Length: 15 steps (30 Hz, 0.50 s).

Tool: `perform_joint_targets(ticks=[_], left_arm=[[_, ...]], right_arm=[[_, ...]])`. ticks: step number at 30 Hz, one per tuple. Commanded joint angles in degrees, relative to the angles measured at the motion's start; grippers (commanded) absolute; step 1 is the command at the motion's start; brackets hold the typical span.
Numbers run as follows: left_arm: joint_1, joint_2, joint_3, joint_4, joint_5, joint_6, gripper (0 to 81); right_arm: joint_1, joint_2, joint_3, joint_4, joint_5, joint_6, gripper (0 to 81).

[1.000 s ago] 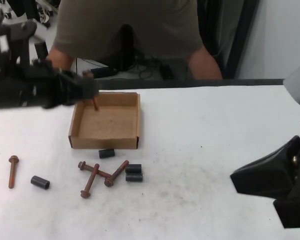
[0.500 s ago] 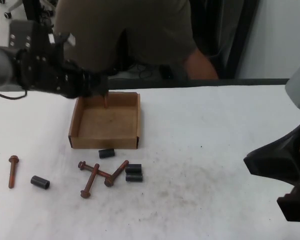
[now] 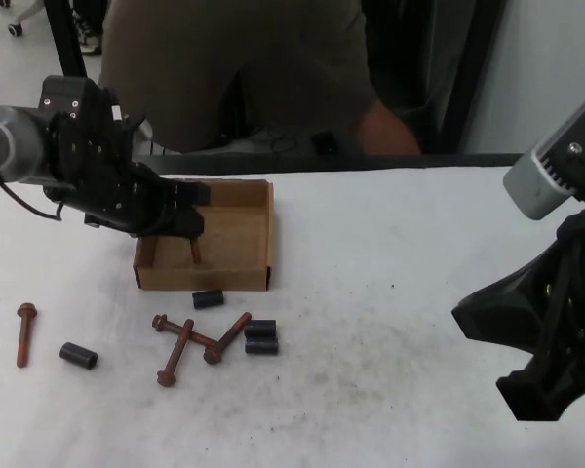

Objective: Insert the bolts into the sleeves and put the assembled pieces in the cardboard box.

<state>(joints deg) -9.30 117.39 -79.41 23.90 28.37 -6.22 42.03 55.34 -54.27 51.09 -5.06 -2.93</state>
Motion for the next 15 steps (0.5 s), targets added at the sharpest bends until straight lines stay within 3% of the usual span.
perform_joint_targets(ticks=[1, 11, 15], left_arm=[[0.0, -0.4, -0.9, 0.0, 0.1, -1.4, 35.9], [0.0, -0.6, -0.9, 0.3, 6.2, -11.2, 35.6], [0.0, -1.5, -0.9, 0.3, 16.9, -13.5, 20.1]], right_arm=[[-0.3, 0.0, -0.6, -1.1, 0.1, -0.5, 0.4], [-0.3, 0.0, -0.6, -0.9, 0.1, -0.5, 0.4], [-0.3, 0.0, -0.6, 0.1, 0.1, -0.5, 0.4]])
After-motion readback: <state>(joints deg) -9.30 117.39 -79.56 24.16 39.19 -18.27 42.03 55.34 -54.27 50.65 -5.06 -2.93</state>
